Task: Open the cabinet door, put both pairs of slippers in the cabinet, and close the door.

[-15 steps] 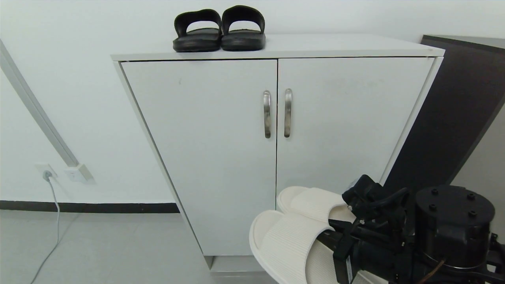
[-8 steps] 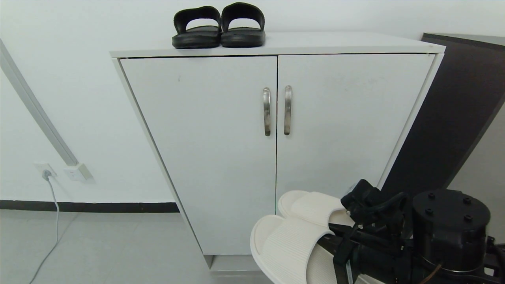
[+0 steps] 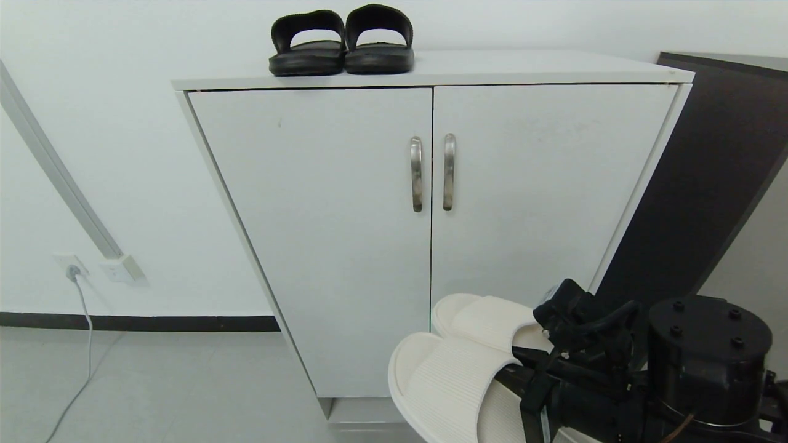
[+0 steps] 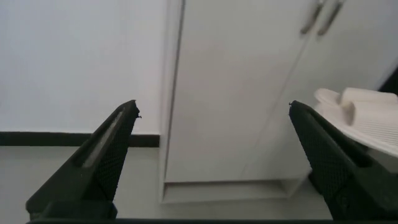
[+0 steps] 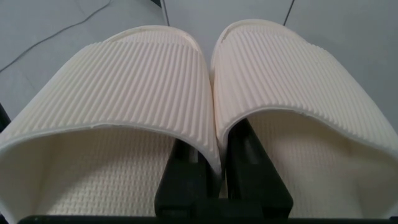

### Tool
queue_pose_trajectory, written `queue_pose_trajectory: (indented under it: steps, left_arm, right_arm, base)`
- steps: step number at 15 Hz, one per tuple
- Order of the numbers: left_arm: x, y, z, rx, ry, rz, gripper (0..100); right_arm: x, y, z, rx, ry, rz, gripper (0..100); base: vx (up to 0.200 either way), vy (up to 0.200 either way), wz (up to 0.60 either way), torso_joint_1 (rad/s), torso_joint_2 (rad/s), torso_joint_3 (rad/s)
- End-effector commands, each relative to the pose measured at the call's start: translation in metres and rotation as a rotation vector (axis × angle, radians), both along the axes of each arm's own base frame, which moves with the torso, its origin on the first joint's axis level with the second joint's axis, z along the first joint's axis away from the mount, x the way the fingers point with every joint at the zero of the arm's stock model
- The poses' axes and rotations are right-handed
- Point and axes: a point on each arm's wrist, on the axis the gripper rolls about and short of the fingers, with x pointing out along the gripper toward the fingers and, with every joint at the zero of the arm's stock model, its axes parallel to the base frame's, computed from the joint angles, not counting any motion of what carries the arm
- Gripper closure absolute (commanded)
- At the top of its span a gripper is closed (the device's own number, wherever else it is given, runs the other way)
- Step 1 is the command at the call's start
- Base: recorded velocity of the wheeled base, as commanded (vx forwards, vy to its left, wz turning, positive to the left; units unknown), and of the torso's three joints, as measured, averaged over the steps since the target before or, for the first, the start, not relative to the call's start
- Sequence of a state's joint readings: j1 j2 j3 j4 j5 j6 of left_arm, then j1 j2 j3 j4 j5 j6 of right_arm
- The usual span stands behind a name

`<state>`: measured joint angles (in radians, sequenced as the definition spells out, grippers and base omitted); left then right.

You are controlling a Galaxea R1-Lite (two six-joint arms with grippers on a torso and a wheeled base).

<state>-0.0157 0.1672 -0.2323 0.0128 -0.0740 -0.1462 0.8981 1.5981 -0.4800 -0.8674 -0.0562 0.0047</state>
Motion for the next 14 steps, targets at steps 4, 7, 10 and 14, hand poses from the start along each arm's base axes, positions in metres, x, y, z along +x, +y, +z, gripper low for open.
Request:
queue_pose_trajectory:
  steps: [4, 7, 10, 14]
  left_arm:
    - [0.065, -0.007, 0.031, -0.015, 0.198, -0.255, 0]
    - [0.108, -0.013, 0.056, -0.013, 0.179, -0.386, 0]
    - [0.135, -0.033, 0.092, 0.004, 0.129, -0.536, 0]
    - [0.189, -0.079, 0.108, 0.015, 0.181, -0.627, 0]
  right_arm:
    - [-0.001, 0.001, -0.002, -0.004, 0.005, 0.014, 100]
    - [-0.001, 0.001, -0.002, 0.007, 0.000, 0.021, 100]
    - [-0.001, 0.001, -0.001, 0.007, -0.002, 0.020, 100]
    - [-0.001, 0.001, -0.001, 0.007, -0.002, 0.020, 100]
  base:
    - [0.000, 0.000, 0.00, 0.000, 0.00, 0.000]
    - [0.000, 0.000, 0.00, 0.000, 0.00, 0.000]
    - [0.000, 0.000, 0.00, 0.000, 0.00, 0.000]
    - [0.000, 0.000, 0.00, 0.000, 0.00, 0.000]
